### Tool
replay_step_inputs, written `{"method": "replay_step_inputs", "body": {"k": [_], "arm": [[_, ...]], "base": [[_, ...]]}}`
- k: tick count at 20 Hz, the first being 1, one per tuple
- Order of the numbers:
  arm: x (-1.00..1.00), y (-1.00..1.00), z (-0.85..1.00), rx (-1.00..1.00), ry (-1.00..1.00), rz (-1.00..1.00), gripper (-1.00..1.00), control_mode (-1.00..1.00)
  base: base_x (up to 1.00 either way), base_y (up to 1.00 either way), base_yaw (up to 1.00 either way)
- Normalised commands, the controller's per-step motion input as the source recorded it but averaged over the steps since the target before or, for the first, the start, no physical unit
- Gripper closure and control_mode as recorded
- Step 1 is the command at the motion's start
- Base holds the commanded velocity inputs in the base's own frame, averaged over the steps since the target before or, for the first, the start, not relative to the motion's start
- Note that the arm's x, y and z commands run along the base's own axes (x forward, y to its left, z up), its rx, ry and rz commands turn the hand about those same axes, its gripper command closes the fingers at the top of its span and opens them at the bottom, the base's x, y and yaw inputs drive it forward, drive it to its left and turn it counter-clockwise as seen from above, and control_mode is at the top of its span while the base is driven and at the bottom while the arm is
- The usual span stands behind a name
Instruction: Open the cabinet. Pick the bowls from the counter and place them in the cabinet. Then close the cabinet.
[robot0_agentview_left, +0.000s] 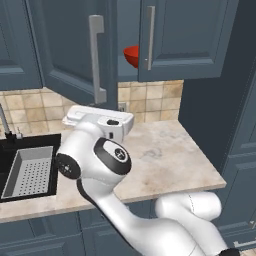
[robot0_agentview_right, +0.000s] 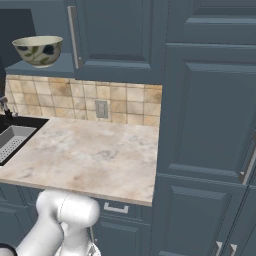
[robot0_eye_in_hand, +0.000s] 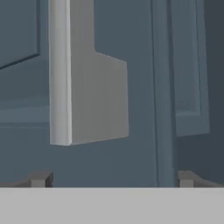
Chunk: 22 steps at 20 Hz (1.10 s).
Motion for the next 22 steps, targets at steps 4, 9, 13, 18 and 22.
{"method": "replay_step_inputs", "body": {"k": [4,9,13,18,22], "arm": [[0.87,-0.21,0.0,0.0,0.0,-0.03,-1.0,-1.0],[0.97,-0.11,0.0,0.0,0.0,-0.03,-1.0,-1.0],[1.0,-0.32,0.0,0.0,0.0,-0.01,-1.0,-1.0],[1.0,-0.24,0.0,0.0,0.0,-0.02,-1.0,-1.0],[0.96,-0.08,0.0,0.0,-0.01,-0.09,-1.0,-1.0]], "base": [[0.0,0.0,0.0],[0.0,0.0,0.0],[0.0,0.0,0.0],[0.0,0.0,0.0],[0.0,0.0,0.0]]}}
